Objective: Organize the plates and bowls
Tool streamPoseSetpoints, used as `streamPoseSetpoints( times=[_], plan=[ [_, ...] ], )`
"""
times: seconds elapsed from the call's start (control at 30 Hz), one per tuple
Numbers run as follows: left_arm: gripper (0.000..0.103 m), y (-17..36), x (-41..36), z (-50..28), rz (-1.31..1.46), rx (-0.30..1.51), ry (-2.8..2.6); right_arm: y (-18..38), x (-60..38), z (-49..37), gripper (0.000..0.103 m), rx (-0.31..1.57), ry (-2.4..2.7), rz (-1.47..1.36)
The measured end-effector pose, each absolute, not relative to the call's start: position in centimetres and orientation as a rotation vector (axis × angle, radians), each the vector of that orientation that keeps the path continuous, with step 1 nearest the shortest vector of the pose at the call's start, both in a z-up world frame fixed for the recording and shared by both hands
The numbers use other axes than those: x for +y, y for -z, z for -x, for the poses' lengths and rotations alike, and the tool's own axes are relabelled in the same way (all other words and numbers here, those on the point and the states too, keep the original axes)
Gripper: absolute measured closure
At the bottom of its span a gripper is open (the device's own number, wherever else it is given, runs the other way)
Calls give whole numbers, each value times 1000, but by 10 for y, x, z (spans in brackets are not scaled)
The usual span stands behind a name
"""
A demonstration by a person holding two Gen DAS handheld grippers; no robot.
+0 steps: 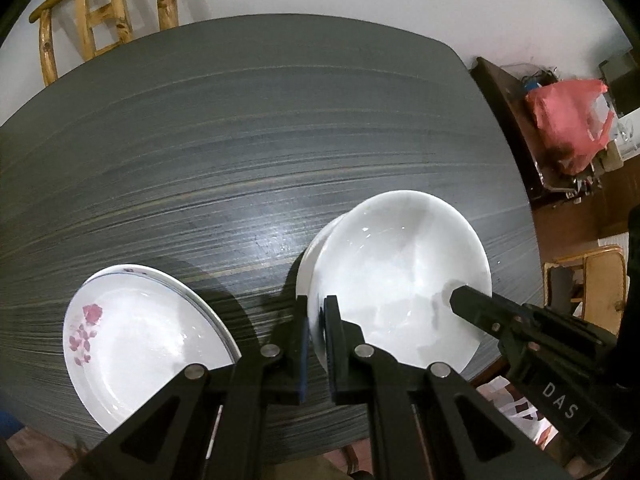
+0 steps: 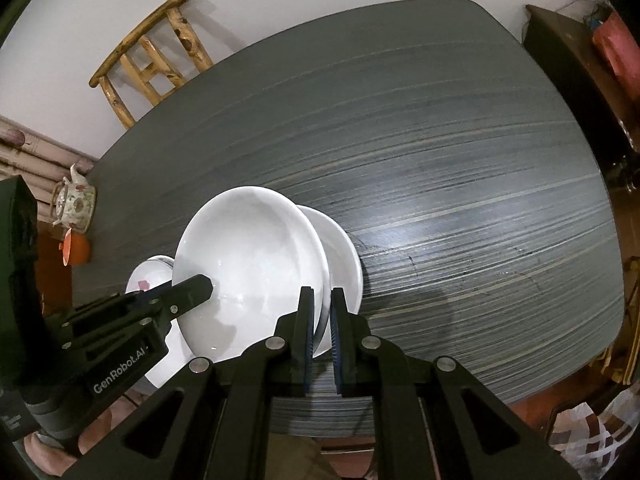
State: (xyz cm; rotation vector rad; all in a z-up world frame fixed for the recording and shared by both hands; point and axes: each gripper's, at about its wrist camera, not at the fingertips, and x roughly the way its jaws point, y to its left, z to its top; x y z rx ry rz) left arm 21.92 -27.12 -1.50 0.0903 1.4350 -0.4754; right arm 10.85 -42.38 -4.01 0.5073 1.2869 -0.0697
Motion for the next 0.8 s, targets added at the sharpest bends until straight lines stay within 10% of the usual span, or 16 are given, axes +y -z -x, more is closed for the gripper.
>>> streamPoseSetpoints(
  times=[0.8],
  plan=[
    [96, 29, -281, -216, -109, 1460, 468, 57, -427, -109, 94, 1317, 81, -519]
  ],
)
